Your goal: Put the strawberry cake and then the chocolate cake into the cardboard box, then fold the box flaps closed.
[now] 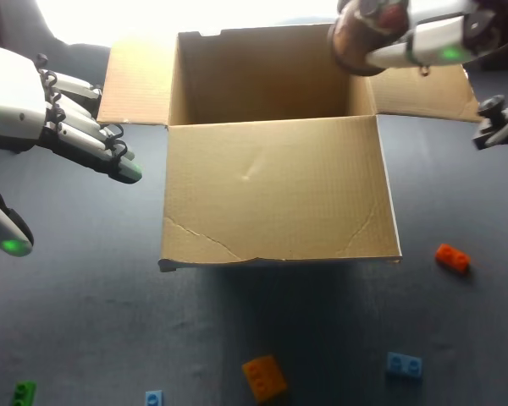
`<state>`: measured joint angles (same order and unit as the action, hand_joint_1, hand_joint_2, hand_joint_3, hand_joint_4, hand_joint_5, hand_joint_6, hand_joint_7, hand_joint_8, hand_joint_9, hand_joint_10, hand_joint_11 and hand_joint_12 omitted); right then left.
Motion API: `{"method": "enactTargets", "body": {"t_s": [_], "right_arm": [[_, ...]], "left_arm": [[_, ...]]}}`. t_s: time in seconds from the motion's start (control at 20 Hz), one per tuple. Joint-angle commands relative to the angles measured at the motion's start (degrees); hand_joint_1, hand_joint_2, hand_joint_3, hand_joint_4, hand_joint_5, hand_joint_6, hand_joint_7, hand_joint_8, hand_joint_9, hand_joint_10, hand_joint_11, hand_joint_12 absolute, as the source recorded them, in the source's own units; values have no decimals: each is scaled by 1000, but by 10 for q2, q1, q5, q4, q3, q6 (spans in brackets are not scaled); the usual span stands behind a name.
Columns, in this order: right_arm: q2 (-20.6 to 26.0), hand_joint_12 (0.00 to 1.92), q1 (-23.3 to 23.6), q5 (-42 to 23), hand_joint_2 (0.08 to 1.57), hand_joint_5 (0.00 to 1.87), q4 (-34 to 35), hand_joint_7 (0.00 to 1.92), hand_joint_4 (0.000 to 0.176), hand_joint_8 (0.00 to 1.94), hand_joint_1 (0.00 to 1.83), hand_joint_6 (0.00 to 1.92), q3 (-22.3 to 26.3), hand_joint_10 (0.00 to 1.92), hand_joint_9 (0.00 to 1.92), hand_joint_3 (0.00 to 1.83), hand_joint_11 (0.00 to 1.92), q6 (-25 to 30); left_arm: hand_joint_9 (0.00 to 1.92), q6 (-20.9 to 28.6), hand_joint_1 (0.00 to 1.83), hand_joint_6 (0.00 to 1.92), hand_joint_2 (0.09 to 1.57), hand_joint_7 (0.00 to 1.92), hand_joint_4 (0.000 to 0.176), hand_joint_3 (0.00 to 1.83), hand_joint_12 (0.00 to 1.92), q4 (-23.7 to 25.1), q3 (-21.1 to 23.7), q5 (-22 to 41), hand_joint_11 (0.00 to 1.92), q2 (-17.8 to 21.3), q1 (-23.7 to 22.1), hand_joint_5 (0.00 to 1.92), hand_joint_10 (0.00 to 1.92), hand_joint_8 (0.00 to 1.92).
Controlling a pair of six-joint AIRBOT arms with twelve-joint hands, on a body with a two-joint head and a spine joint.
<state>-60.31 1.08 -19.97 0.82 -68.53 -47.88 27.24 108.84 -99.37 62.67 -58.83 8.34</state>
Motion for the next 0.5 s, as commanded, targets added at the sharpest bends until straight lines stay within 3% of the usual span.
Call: {"method": "enactTargets", "body": {"t_s": [0.0,0.05,0.1,0.45], "right_arm": [[4,1730,0,-90,1163,911,-4,874,2,1250,1202,1036,-1,1145,648,0,298,-1],[-2,1745,-4,-96,1172,903,-12,894,0,1200,1313,1055,-1,1396,680,0,288,-1],[-8,1767,-7,-100,1178,893,-17,889,0,1204,1335,1045,-1,1481,682,1,284,-4],[-45,1772,-43,-141,1160,924,-25,942,0,1154,1354,936,-7,1488,713,0,291,-25]], "left_arm": [[372,1,320,12,999,264,49,0,1260,-44,-2,2,0,6,-2,267,1,0],[372,1,312,7,995,265,60,0,1233,-45,-2,2,0,5,-2,260,1,1],[372,1,297,1,999,265,68,1,1228,-46,-1,2,0,5,-2,243,1,1],[363,1,341,0,1008,261,73,1,1230,-47,-1,-1,0,4,0,236,1,3]]}}
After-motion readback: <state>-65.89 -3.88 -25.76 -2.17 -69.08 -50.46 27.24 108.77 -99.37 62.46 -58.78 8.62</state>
